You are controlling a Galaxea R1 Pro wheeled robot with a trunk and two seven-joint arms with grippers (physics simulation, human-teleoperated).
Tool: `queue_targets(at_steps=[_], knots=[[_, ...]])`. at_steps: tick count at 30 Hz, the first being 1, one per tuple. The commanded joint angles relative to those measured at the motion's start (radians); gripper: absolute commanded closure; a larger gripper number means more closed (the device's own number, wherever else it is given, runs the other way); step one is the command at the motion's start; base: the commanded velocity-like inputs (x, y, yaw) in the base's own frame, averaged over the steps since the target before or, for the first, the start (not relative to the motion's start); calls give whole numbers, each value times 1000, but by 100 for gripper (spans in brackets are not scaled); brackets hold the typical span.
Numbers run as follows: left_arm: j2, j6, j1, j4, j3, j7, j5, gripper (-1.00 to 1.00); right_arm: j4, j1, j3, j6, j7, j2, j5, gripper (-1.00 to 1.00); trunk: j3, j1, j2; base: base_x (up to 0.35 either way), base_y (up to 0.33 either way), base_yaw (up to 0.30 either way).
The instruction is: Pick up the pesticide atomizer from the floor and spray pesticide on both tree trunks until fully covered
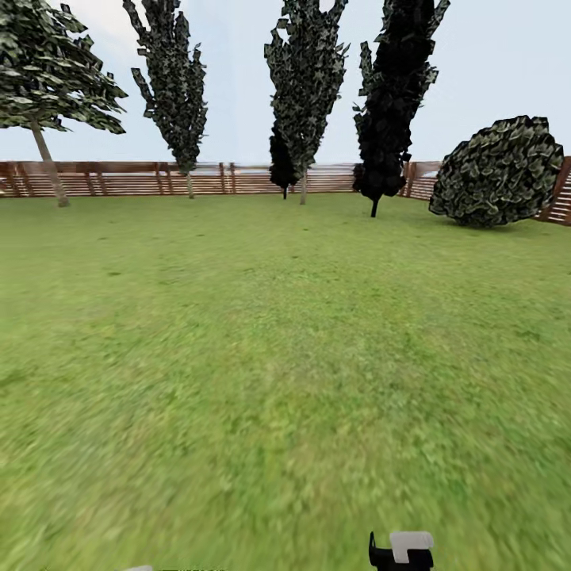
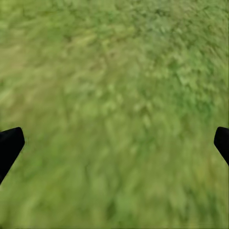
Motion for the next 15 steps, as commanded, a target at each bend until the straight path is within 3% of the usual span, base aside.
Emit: queue_targets(at_steps=[1, 15], knots=[[0, -2, -1, 0, -8, 3, 5, 100, 1, 0, -4, -1, -7, 0, 11, -100, 0, 0, 0, 0, 0, 241], [0, -2, -1, 0, -8, 3, 6, 100, 1, 0, -4, 0, -7, 0, 11, -100, 12, 0, 0, 0, 0, 241]])
